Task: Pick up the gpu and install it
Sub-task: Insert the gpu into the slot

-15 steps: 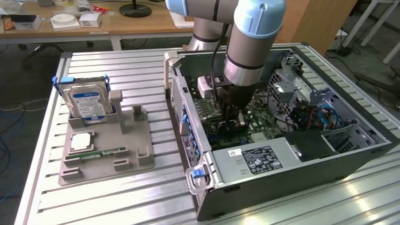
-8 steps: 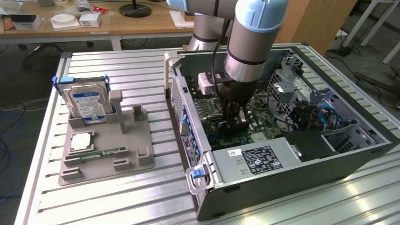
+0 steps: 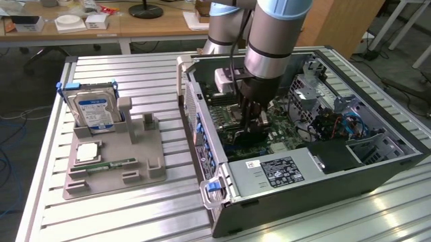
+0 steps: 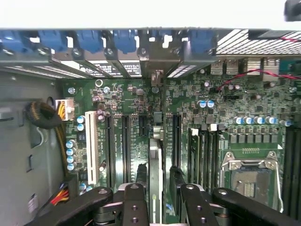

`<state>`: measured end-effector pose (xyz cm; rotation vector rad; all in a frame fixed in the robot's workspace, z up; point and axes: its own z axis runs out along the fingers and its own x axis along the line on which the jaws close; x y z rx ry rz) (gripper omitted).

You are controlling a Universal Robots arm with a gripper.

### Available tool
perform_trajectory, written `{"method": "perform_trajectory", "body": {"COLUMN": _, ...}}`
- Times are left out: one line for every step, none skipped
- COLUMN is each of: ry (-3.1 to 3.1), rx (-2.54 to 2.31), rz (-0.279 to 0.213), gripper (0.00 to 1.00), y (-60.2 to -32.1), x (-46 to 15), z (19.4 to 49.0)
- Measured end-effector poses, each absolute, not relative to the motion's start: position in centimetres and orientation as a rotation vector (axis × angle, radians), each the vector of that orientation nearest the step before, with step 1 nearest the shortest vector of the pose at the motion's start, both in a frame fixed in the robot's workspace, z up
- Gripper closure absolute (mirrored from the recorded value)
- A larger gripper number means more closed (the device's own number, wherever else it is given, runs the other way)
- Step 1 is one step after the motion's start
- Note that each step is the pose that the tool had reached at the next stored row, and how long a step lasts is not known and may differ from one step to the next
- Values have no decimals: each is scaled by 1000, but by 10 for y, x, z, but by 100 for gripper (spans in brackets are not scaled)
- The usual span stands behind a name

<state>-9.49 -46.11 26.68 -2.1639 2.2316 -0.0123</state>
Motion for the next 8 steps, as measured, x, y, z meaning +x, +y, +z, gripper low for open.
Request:
{"method": "perform_trajectory", "body": {"ry": 2231, "rx": -2164, "rz": -13, "gripper": 66, "y": -461, "x": -95, "z": 270}}
{"method": "perform_trajectory", "body": {"ry": 2231, "rx": -2163, "rz": -13, "gripper": 66, "y": -461, "x": -95, "z": 272}}
{"method": "perform_trajectory", "body": {"ry": 2231, "rx": -2163, "rz": -14, "gripper": 66, "y": -461, "x": -95, "z": 275}}
{"method": "perform_trajectory", "body": {"ry": 2231, "rx": -2163, "rz": -14, "gripper": 66, "y": -461, "x": -95, "z": 277}}
{"method": "perform_trajectory", "body": {"ry": 2230, "rx": -2163, "rz": -15, "gripper": 68, "y": -461, "x": -95, "z": 277}}
{"method": "perform_trajectory", "body": {"ry": 2230, "rx": -2163, "rz": -15, "gripper": 68, "y": -461, "x": -95, "z": 277}}
{"method": "perform_trajectory", "body": {"ry": 2230, "rx": -2163, "rz": -15, "gripper": 68, "y": -461, "x": -95, "z": 277}}
{"method": "perform_trajectory", "body": {"ry": 2230, "rx": -2163, "rz": -15, "gripper": 74, "y": -461, "x": -95, "z": 277}}
